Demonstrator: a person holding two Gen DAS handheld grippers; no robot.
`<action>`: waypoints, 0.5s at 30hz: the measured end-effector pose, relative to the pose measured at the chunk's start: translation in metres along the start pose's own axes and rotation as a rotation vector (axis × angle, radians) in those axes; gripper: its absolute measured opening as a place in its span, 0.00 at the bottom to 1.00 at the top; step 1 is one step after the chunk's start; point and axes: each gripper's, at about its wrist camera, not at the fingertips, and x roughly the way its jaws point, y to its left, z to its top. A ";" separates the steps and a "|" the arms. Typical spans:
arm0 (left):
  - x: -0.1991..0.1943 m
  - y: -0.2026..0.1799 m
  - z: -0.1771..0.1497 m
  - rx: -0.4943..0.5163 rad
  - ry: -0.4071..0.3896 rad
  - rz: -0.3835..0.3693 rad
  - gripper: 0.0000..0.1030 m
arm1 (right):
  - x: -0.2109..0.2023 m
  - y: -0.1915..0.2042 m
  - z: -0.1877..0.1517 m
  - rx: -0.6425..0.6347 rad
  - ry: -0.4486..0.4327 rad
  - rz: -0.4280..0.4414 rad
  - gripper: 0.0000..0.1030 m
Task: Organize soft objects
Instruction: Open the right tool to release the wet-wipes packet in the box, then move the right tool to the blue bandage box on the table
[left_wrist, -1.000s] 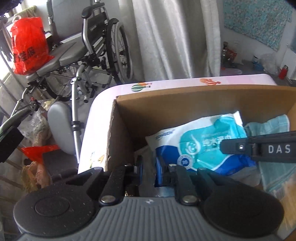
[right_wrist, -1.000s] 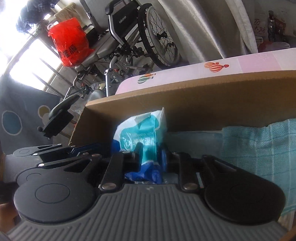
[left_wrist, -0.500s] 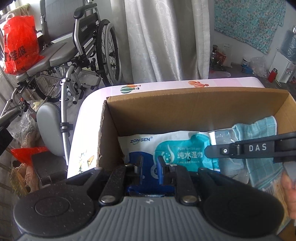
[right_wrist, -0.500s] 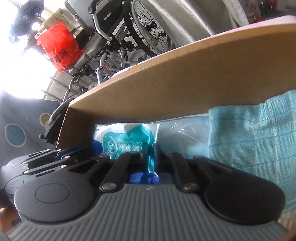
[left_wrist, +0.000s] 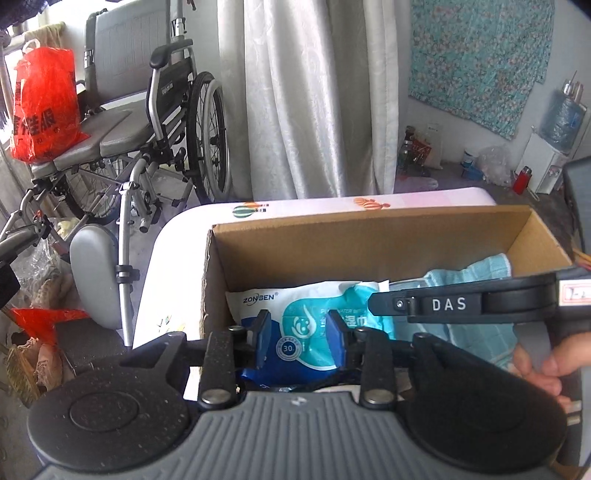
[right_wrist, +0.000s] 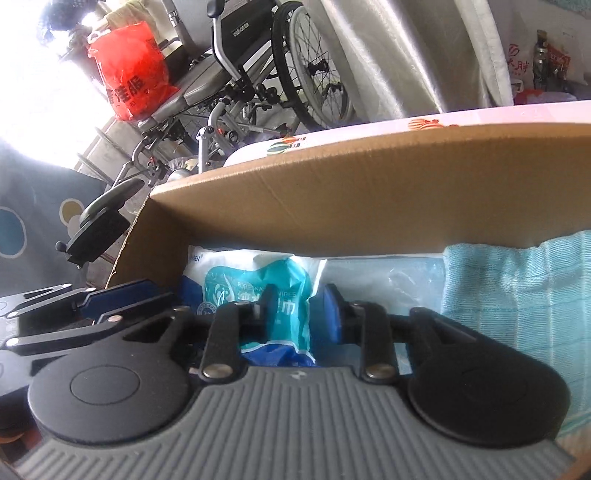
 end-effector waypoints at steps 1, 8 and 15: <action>-0.016 -0.002 -0.002 0.003 -0.020 -0.008 0.34 | -0.009 0.001 0.001 -0.002 -0.013 -0.009 0.29; -0.138 -0.008 -0.047 -0.012 -0.119 -0.095 0.45 | -0.113 0.023 -0.001 -0.099 -0.091 0.058 0.30; -0.199 -0.015 -0.158 -0.051 -0.070 -0.196 0.45 | -0.235 0.044 -0.066 -0.252 -0.098 0.201 0.39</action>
